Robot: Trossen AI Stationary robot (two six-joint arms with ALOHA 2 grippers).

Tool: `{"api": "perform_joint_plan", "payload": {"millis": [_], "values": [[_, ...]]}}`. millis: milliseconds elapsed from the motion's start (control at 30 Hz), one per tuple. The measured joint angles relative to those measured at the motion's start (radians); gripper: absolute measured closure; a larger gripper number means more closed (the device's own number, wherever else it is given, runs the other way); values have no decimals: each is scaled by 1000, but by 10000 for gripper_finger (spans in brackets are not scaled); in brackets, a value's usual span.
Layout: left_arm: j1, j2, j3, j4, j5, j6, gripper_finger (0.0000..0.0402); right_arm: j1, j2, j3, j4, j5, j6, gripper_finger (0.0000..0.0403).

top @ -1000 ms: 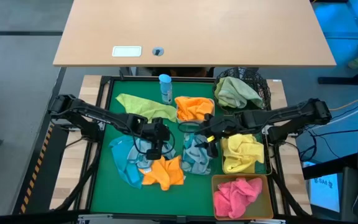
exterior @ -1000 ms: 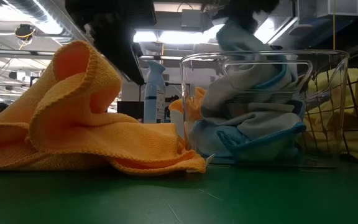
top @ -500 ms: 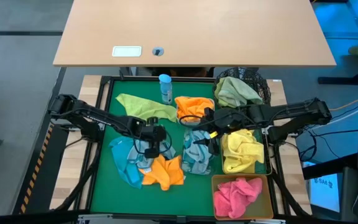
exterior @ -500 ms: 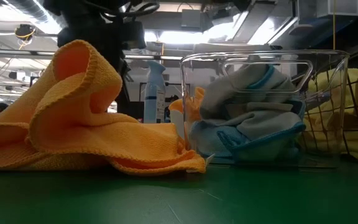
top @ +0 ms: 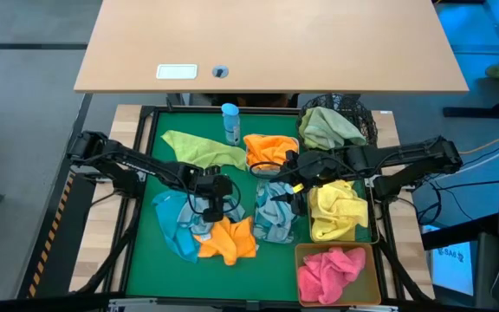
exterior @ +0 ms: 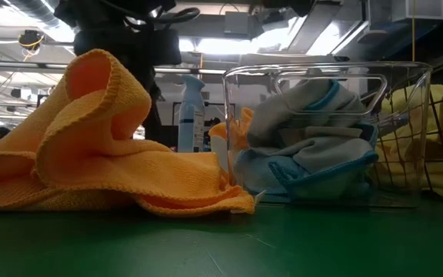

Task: Sort microfiber towel by color & place in baskets
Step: Put the blue towel into the transparent bin

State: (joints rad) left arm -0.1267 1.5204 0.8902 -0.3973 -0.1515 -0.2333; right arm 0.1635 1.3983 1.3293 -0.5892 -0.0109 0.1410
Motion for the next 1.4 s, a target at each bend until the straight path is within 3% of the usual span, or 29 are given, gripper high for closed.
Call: {"api": "perform_joint_plan", "payload": {"millis": [167,333,500,667,800,1000,1400], "values": [[0,0,0,5,-53,5,260,0,0,0,-15,0,0,146],[0,21,0,9,-40,7,261,0,0,0,-14,0,0,146],[0,103,0,18,-14,41,261,1,0,0,-15,0,0,146],[3,166,0,49,-63,63,263,1,0,0,-16,0,0,146],[2,170,0,66,-68,68,295,1,0,0,-16,0,0,146],[-1,165,9,63,-68,63,393,1,0,0,-16,0,0,146],[-21,151,215,-31,-95,190,400,0,0,-1,-16,0,0,146]]}}
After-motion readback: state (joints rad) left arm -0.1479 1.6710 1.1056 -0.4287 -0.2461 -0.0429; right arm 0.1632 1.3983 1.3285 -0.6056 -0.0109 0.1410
